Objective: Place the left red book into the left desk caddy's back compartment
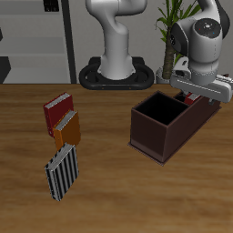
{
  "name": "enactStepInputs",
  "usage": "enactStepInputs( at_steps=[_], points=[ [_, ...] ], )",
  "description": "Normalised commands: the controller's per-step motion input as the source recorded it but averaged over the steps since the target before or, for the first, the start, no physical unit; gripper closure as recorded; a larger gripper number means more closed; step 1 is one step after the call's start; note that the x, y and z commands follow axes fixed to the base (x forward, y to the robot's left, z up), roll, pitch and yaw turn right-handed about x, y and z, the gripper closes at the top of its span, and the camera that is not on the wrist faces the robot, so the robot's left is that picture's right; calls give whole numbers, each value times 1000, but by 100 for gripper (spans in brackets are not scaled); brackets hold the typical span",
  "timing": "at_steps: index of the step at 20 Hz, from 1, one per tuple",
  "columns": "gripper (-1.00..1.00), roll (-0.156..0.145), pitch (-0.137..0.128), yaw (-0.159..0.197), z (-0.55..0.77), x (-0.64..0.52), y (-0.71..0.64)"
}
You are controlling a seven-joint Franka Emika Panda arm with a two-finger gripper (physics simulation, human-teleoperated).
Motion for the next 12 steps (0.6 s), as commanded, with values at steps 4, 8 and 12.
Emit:
enactStepInputs(
  at_steps=[4,8,12],
  points=[
    [-100,-4,26,-9,1,-16,-73],
    [-100,-17,0,10,121,-46,-155],
    [-100,-24,-7,40,198,-52,-204]
  ],
)
